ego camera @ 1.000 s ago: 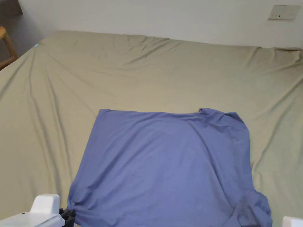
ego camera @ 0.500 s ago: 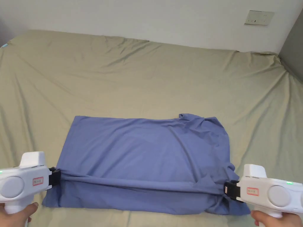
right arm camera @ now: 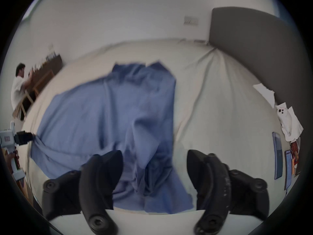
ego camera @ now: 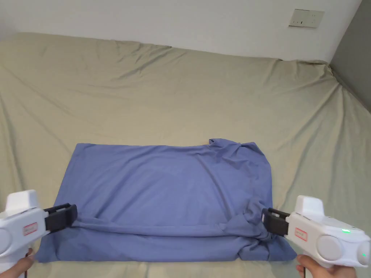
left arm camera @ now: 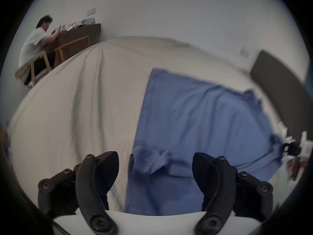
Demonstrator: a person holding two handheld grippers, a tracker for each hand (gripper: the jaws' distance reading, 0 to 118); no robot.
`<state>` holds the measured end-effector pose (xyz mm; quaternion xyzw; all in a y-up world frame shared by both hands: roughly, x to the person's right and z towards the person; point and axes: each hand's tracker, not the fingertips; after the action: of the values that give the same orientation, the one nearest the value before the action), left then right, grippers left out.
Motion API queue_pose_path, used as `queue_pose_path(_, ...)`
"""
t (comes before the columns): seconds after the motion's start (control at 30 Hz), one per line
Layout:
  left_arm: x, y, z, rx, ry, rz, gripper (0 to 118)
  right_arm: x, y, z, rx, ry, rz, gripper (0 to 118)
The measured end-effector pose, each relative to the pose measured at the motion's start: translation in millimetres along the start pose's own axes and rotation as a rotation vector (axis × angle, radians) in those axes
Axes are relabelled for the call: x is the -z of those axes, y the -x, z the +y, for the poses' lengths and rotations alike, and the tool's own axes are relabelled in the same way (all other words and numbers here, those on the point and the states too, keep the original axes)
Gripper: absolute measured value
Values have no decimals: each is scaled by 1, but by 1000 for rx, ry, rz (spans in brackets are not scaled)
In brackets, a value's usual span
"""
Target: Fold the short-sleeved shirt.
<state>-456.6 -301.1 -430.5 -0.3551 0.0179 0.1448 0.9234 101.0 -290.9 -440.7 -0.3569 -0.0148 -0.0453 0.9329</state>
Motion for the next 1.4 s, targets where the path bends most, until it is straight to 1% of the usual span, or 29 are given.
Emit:
queue_pose_path(0.07,-41,1,3,-18,-122,-58,97,-40,-5,0,-19,-123,3,83)
queue_pose_path(0.13,-90,-8,-3,7,-239,-95,105,-83,-5,-8,-59,-225,10,83)
queue_pose_path(0.17,-112,-12,-8,25,-292,-94,107,-104,-4,-14,-71,-258,26,83)
queue_pose_path(0.2,-131,-16,-15,47,-325,-104,107,-119,-2,-20,-77,-273,42,77)
queue_pose_path(0.23,-153,-21,-24,77,-356,-129,104,-138,0,-28,-78,-303,48,67)
queue_pose_path(0.27,-170,-25,-32,99,-381,-145,96,-152,3,-36,-70,-324,43,48)
queue_pose_path(0.3,-184,-28,-41,118,-420,-158,76,-166,6,-44,-70,-316,45,18)
queue_pose_path(0.33,-198,-33,-50,145,-440,-147,51,-177,11,-51,-80,-322,42,6)
queue_pose_path(0.37,-209,-40,-59,174,-447,-108,25,-190,15,-60,-81,-348,30,4)
queue_pose_path(0.4,-212,-44,-66,210,-448,-75,1,-199,17,-66,-78,-341,38,0)
queue_pose_path(0.43,-217,-47,-73,233,-439,-30,0,-207,20,-71,-79,-336,54,0)
queue_pose_path(0.5,-227,-49,-83,218,-415,-74,0,-221,28,-82,-94,-350,35,0)
queue_pose_path(0.53,-230,-51,-88,213,-403,-80,0,-226,31,-85,-120,-341,30,0)
queue_pose_path(0.6,-230,-50,-96,209,-390,-75,0,-232,34,-90,-127,-328,35,0)
queue_pose_path(0.67,-230,-50,-106,242,-371,-52,0,-236,36,-95,-139,-320,20,0)
queue_pose_path(0.77,-229,-50,-114,283,-371,-55,0,-238,32,-98,-125,-320,20,0)
queue_pose_path(0.83,-231,-57,-114,312,-369,-59,0,-240,34,-100,-133,-334,1,0)
queue_pose_path(1.03,-227,-62,-111,325,-375,-63,0,-241,35,-96,-146,-346,-7,0)
queue_pose_path(1.13,-227,-61,-109,301,-378,-74,0,-241,35,-96,-140,-342,-5,0)
queue_pose_path(1.2,-226,-61,-110,307,-377,-67,0,-236,35,-94,-157,-338,-16,0)
queue_pose_path(1.23,-227,-63,-110,312,-369,-68,0,-227,33,-88,-158,-306,-7,1)
queue_pose_path(1.27,-226,-63,-110,313,-364,-71,0,-219,29,-83,-152,-251,2,5)
queue_pose_path(1.3,-226,-63,-111,311,-362,-73,0,-205,25,-76,-135,-202,4,26)
queue_pose_path(1.33,-225,-62,-111,307,-360,-75,0,-184,20,-69,-119,-148,-4,56)
queue_pose_path(1.37,-225,-63,-111,305,-354,-79,0,-159,13,-64,-72,-68,-36,85)
queue_pose_path(1.4,-225,-64,-112,304,-350,-81,0,-138,6,-60,-29,-10,-48,104)
